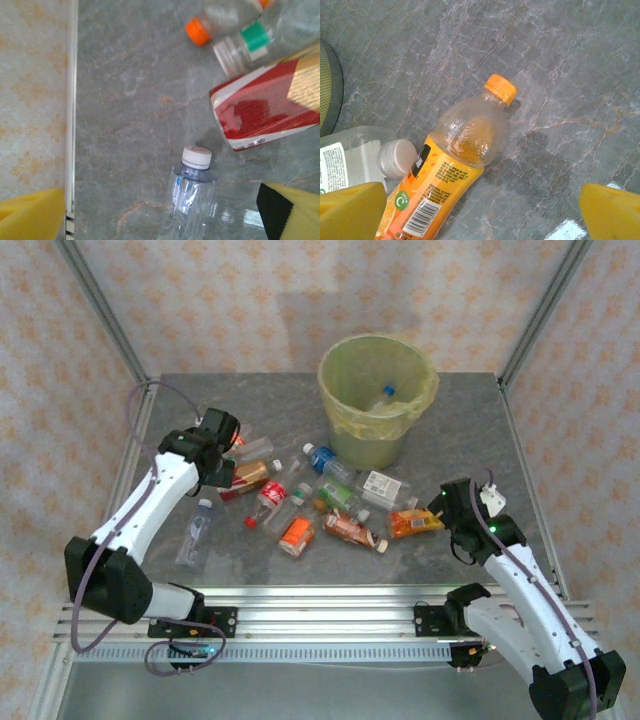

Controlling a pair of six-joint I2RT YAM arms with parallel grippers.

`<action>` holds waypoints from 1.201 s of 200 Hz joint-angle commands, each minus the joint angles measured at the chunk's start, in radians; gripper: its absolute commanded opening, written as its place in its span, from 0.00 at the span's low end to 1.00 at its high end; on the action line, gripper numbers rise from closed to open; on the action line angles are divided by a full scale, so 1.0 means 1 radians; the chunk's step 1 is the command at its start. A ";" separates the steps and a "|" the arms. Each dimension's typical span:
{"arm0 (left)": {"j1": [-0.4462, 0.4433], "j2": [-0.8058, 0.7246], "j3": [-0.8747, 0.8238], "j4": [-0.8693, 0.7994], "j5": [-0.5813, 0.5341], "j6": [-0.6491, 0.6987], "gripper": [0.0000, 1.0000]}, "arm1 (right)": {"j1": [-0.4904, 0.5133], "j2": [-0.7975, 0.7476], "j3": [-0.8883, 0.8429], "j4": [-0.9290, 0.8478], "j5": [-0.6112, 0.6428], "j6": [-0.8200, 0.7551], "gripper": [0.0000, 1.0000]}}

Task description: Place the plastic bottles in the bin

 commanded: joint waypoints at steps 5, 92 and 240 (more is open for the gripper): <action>0.028 0.022 -0.030 -0.005 0.022 0.055 1.00 | 0.000 -0.013 0.044 -0.045 0.069 -0.027 0.99; 0.117 0.116 -0.072 0.010 0.165 0.096 1.00 | 0.000 -0.057 0.037 -0.065 0.103 -0.031 0.99; 0.302 0.211 -0.161 0.036 0.465 -0.170 1.00 | -0.002 -0.115 0.090 -0.147 0.229 -0.058 0.99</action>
